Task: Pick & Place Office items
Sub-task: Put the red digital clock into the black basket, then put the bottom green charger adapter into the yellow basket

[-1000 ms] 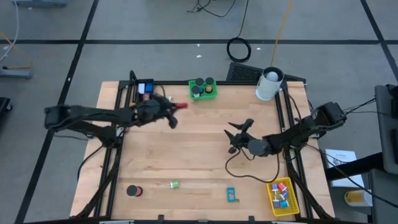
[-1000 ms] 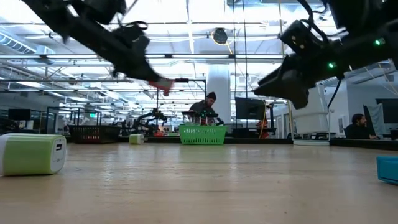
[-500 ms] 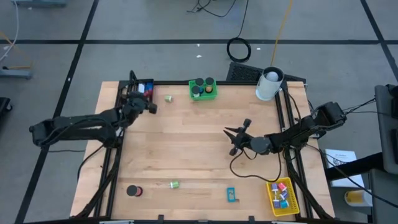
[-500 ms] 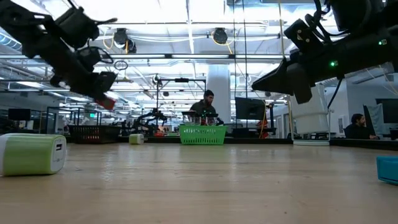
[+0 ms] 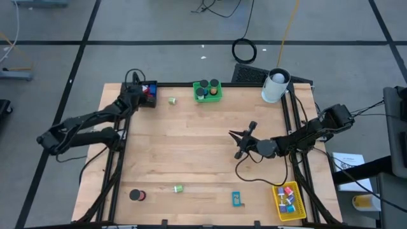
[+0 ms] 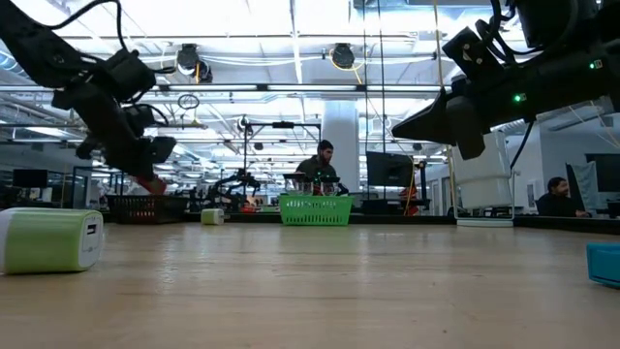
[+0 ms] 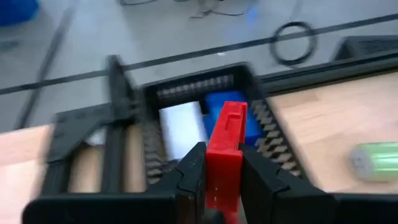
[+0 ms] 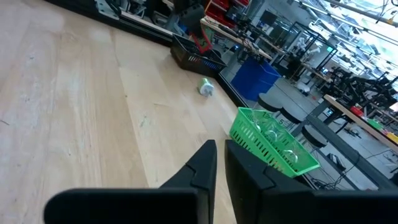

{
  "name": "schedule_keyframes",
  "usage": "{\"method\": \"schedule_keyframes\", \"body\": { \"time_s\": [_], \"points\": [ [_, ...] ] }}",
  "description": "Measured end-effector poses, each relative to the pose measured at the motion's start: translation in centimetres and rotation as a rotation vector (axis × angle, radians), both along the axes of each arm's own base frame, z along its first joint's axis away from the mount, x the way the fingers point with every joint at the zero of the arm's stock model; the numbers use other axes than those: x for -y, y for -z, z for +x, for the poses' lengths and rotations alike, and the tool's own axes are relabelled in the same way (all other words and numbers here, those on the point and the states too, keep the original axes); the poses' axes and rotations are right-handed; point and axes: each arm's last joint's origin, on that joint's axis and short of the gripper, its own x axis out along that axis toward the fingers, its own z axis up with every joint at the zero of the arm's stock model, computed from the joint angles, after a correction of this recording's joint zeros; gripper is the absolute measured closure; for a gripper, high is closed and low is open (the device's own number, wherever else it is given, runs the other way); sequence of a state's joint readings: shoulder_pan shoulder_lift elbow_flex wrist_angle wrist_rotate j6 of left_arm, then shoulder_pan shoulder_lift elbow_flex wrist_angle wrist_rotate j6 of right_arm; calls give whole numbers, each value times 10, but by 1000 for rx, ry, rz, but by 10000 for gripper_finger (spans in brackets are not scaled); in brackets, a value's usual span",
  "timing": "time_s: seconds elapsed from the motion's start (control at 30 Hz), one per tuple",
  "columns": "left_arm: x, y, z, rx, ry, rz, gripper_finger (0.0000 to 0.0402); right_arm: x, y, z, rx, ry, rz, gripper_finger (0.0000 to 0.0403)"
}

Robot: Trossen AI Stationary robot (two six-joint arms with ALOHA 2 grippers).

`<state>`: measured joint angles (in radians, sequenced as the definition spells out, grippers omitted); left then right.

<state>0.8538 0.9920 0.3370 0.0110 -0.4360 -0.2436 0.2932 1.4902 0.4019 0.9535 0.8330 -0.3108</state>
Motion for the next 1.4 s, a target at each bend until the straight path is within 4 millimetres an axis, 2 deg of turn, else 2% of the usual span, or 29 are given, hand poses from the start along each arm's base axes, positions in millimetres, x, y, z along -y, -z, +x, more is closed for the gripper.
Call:
{"method": "schedule_keyframes", "body": {
  "time_s": [0.27,0.5,0.87,1.3,1.4],
  "points": [
    [-7,8,4,17,-11,-23,329,1,0,0,0,3,0,379],
    [-15,10,8,54,-97,38,329,1,0,0,0,4,3,379],
    [-22,20,19,-13,-199,82,327,1,0,0,0,4,3,379],
    [-19,21,21,-57,-189,84,229,1,0,0,0,4,3,380],
    [-16,16,22,-99,-171,118,212,1,0,0,0,4,3,380]
  ]
}}
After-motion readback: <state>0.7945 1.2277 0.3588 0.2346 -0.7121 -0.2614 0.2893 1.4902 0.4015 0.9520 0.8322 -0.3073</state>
